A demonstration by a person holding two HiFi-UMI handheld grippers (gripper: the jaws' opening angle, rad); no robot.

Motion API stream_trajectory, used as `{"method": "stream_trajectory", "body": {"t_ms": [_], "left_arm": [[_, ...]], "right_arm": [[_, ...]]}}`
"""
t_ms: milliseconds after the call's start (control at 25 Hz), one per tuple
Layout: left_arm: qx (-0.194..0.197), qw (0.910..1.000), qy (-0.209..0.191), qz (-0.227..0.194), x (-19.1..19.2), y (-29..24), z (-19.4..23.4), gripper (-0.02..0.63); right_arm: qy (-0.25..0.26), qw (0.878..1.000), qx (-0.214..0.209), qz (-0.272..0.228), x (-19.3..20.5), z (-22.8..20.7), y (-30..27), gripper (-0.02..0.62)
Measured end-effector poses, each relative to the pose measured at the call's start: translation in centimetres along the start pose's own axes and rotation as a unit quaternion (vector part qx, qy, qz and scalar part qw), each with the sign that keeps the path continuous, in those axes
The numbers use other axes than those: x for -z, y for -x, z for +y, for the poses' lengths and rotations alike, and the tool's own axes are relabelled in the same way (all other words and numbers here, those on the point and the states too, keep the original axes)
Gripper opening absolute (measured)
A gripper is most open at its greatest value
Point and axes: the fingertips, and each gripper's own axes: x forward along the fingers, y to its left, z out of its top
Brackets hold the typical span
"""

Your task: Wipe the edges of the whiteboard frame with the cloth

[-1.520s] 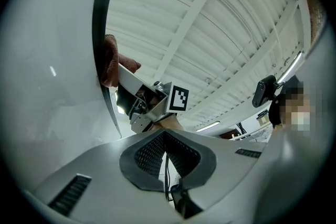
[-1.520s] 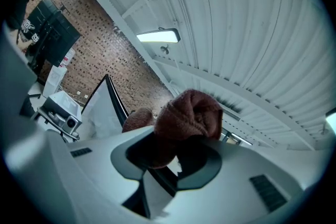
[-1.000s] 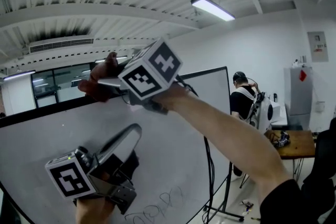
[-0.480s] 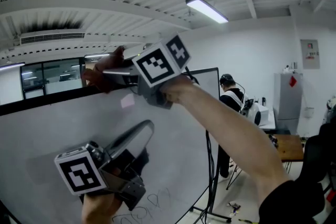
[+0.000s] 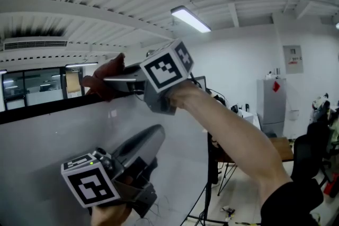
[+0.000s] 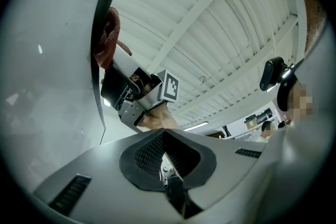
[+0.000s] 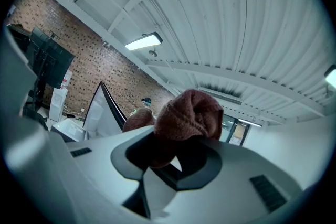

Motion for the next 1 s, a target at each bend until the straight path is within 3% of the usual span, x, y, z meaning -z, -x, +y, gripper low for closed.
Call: {"method": "stream_trajectory", "body": {"t_ms": [400, 800, 1000], "left_arm": [[0.016, 0.9997, 0.017, 0.009, 0.1, -0.1, 1.8, -0.012], [-0.013, 0.9998, -0.003, 0.013, 2.1, -3.6, 5.1, -0.012], [-0.025, 0.9994, -0.014, 0.020, 4.3, -8.3, 6.8, -0.012]], "right_arm": [[0.000, 0.999, 0.038, 0.010, 0.8, -2.1, 0.8, 0.117], [0.031, 0.999, 0.016, 0.010, 2.6, -5.4, 2.9, 0.117], [0.041, 0.999, 0.001, 0.010, 4.7, -8.4, 5.8, 0.117]]}}
